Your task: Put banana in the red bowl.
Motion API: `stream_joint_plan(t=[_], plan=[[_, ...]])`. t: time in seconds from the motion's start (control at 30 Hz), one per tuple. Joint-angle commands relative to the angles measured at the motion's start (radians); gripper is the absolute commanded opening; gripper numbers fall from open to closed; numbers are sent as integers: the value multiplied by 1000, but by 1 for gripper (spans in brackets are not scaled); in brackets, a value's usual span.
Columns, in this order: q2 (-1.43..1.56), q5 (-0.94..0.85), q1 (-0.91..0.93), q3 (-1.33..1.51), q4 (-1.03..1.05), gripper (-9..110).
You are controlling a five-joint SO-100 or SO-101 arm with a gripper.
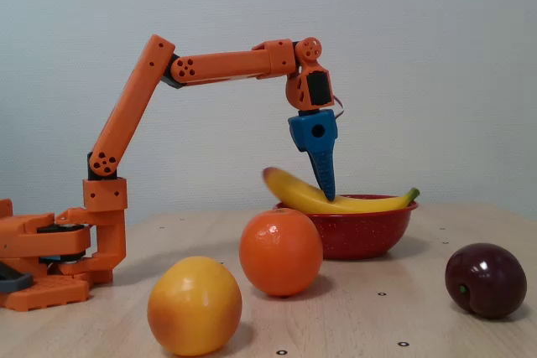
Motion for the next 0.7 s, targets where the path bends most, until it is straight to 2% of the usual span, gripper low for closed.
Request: stream_joint_plan(t=[0.0,0.47,0.57,0.67], plan=[[61,-23,21,-66,-12,29],[84,-17,34,-109,-87,27],[92,-6,37,-120,-103,22],[106,20,40,-126,-112,12]])
